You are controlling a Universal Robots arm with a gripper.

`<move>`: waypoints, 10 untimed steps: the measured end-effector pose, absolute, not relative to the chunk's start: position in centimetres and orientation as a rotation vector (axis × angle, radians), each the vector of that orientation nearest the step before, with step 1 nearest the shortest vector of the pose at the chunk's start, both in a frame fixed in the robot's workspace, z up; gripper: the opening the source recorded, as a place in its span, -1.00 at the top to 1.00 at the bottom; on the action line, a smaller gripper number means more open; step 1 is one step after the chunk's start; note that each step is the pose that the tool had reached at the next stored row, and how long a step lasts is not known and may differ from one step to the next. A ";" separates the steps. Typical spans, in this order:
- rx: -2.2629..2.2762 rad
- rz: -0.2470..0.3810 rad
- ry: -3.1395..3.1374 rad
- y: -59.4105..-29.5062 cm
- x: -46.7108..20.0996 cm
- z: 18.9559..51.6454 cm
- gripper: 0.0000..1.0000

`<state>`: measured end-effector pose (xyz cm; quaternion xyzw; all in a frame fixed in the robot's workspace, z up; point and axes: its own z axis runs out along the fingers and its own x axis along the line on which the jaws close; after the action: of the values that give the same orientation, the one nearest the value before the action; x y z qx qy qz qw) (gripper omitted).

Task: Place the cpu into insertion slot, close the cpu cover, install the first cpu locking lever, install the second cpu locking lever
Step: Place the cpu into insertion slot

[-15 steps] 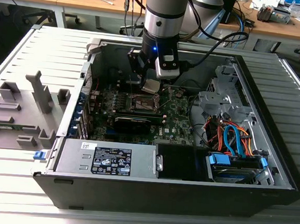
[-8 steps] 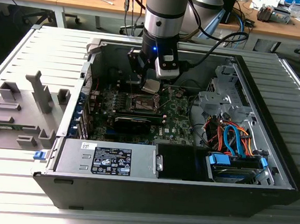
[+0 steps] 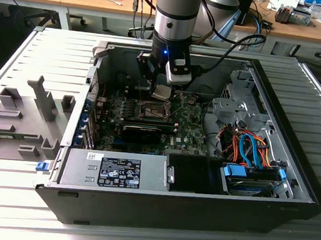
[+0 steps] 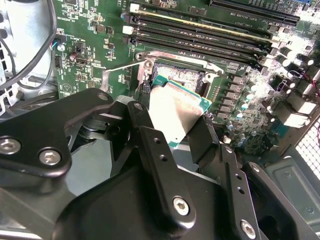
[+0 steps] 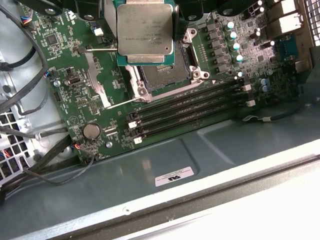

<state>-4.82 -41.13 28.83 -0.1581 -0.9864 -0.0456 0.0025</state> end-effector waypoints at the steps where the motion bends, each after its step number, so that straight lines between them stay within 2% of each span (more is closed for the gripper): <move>1: -0.497 -0.143 -3.094 -41.1 -4.8 28.8 -0.08; 10: -0.522 -0.143 -3.090 -41.1 -4.8 28.8 -0.08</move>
<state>-4.82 -41.13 28.83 -0.1662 -0.9850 -0.0456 0.0021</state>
